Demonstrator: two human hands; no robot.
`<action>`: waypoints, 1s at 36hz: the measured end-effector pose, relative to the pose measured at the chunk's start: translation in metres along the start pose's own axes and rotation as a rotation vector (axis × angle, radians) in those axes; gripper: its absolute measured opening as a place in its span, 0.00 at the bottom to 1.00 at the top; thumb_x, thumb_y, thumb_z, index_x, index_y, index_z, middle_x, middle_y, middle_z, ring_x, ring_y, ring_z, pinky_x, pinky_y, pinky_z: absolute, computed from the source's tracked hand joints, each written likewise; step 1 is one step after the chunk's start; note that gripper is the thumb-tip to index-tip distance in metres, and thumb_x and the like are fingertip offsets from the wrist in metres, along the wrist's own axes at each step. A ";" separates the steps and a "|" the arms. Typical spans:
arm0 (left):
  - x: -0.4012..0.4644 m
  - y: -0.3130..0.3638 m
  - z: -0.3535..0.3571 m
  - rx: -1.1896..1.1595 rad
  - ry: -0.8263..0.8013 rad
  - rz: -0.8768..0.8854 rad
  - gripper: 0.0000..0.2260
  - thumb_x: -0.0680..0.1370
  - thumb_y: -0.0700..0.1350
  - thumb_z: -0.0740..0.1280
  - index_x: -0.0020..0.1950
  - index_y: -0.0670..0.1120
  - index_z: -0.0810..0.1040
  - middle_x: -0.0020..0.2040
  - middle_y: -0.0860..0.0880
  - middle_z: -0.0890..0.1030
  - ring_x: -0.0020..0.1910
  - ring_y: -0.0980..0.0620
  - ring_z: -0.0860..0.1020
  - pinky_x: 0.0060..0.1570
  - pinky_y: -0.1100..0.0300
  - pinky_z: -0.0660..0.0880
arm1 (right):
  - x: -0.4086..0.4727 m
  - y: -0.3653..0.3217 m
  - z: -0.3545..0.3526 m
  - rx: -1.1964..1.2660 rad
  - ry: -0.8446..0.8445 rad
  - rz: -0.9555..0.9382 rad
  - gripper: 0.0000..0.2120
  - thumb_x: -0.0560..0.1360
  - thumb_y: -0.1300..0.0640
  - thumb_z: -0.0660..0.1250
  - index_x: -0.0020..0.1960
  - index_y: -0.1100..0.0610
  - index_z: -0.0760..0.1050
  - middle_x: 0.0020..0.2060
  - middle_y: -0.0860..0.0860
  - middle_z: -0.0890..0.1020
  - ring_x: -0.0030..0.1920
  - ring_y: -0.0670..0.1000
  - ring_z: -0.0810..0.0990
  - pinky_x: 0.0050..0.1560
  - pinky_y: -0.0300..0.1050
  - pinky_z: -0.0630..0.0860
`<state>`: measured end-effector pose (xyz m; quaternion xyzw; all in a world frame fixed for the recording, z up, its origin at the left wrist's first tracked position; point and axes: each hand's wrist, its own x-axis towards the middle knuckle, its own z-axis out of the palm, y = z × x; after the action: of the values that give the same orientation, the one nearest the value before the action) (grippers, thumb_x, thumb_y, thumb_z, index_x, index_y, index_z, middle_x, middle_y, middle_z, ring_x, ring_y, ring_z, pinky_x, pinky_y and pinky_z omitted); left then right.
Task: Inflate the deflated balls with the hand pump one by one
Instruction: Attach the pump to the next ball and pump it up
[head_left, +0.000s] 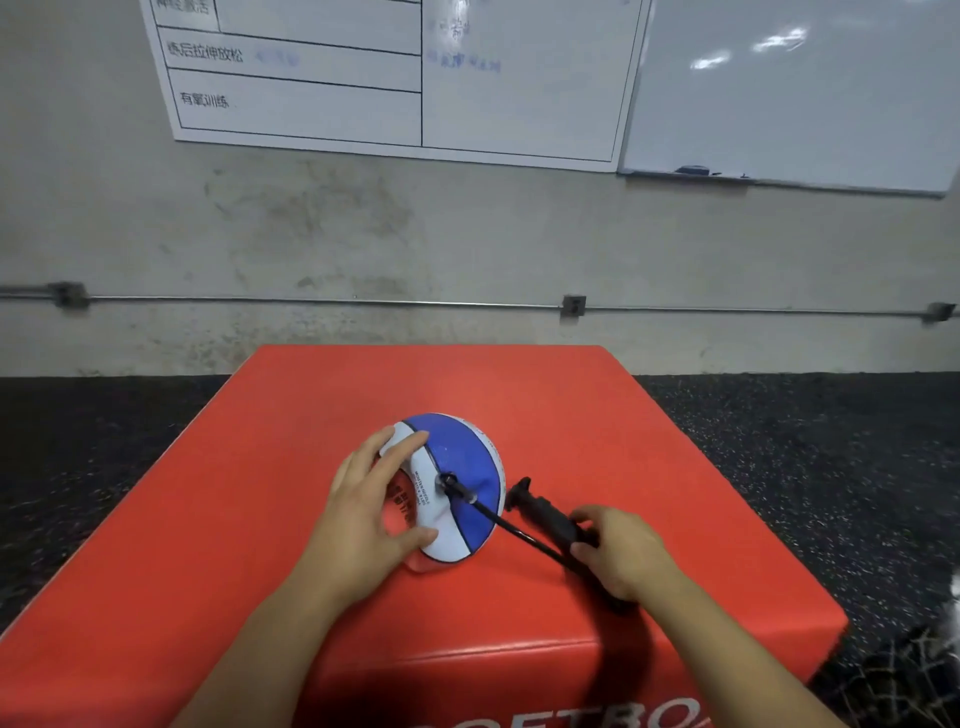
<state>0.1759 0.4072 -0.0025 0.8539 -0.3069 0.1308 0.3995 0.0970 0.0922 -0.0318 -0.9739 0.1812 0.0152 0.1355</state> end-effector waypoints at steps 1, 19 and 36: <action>0.000 -0.001 0.000 0.005 0.014 0.011 0.46 0.66 0.46 0.84 0.79 0.65 0.66 0.79 0.60 0.61 0.78 0.54 0.61 0.76 0.57 0.59 | 0.001 0.000 0.001 0.016 0.010 -0.005 0.21 0.79 0.49 0.69 0.71 0.44 0.75 0.62 0.50 0.84 0.64 0.56 0.81 0.58 0.46 0.75; 0.038 0.001 0.031 0.078 0.215 0.102 0.30 0.73 0.58 0.71 0.76 0.59 0.70 0.73 0.56 0.70 0.70 0.46 0.69 0.68 0.51 0.68 | 0.005 0.046 -0.027 0.495 0.471 -0.012 0.12 0.77 0.53 0.75 0.58 0.48 0.77 0.50 0.50 0.79 0.43 0.54 0.82 0.51 0.56 0.79; 0.031 0.005 0.040 0.067 0.141 0.023 0.39 0.67 0.46 0.83 0.75 0.56 0.71 0.73 0.53 0.68 0.71 0.48 0.68 0.69 0.54 0.68 | -0.012 0.055 -0.019 0.455 0.389 0.012 0.12 0.77 0.49 0.75 0.57 0.47 0.77 0.50 0.46 0.82 0.45 0.51 0.81 0.52 0.54 0.77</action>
<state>0.1962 0.3611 -0.0112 0.8517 -0.2834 0.2056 0.3899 0.0655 0.0421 -0.0263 -0.9022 0.2083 -0.2117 0.3129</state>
